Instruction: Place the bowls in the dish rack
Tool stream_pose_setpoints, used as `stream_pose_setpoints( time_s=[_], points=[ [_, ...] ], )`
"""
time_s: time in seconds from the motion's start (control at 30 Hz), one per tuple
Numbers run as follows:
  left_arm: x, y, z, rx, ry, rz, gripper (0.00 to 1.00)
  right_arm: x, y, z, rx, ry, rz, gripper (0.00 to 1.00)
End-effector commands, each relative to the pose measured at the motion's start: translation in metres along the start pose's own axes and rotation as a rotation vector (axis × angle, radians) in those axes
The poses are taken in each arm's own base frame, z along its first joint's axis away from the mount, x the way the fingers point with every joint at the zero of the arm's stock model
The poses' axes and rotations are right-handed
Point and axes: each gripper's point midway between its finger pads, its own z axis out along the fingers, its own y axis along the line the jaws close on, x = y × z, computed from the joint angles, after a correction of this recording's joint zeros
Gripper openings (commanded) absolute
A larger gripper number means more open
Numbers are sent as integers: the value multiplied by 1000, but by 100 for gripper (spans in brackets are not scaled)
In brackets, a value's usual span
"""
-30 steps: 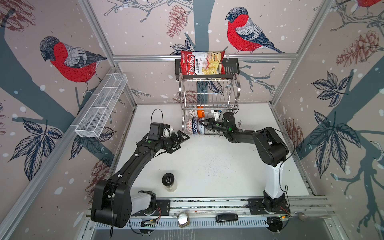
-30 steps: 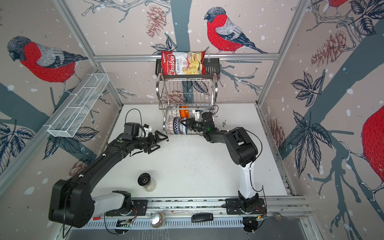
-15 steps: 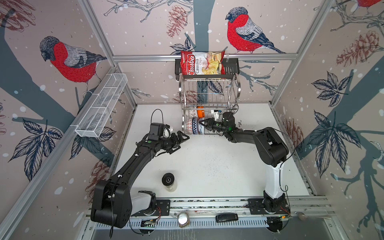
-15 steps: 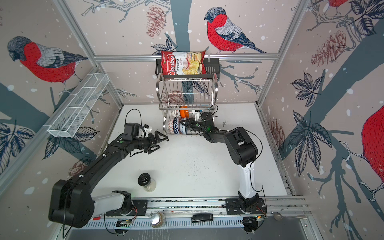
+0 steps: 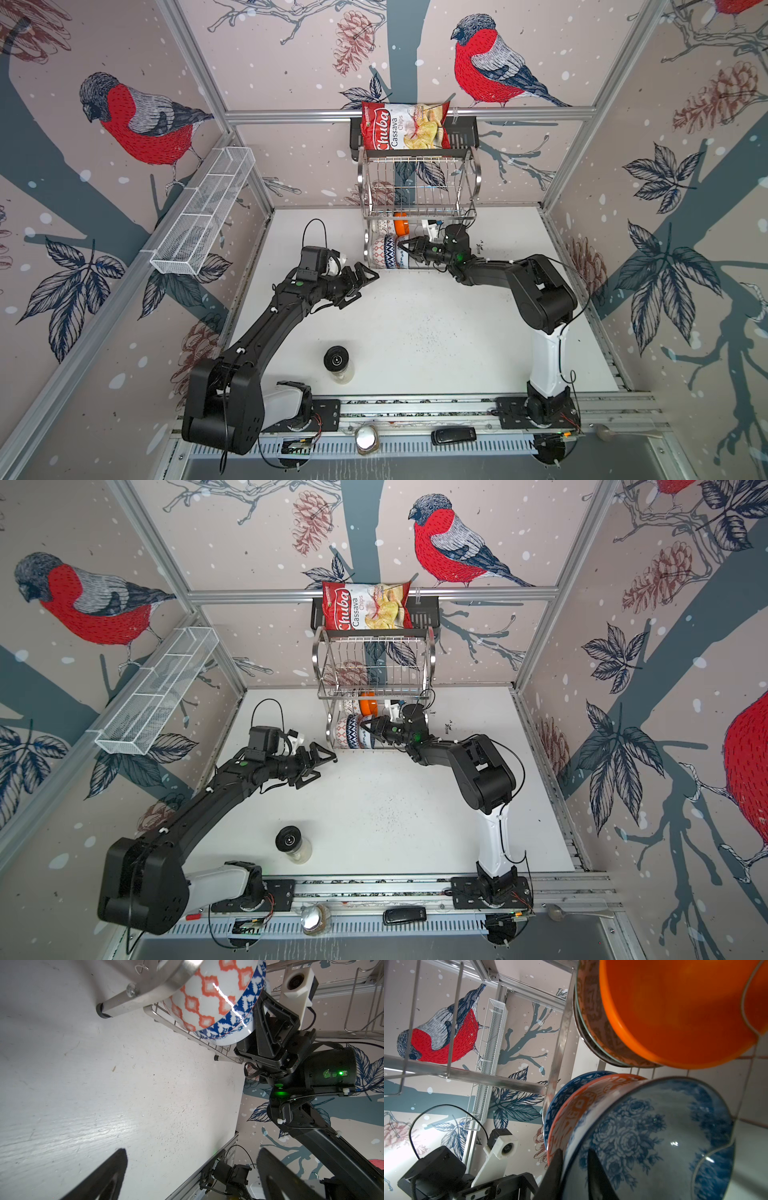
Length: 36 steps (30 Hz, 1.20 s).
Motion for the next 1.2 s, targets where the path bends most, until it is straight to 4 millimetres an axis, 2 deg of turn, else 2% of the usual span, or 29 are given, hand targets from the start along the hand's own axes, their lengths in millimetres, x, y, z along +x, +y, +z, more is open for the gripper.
stream_pose_setpoints(
  time_s=[0.0,0.4,0.63,1.17],
  points=[
    [-2,-4,0,19,-8,20,97,2,3,-2,1,6,23,25],
    [-1,-4,0,20,-8,19,97,-5,25,-4,-56,-15,9,28],
    [0,-4,-1,21,-10,18,97,-3,23,-4,-48,-11,15,28],
    [1,-3,-2,19,-10,16,97,9,21,-3,-25,15,1,16]
  ],
)
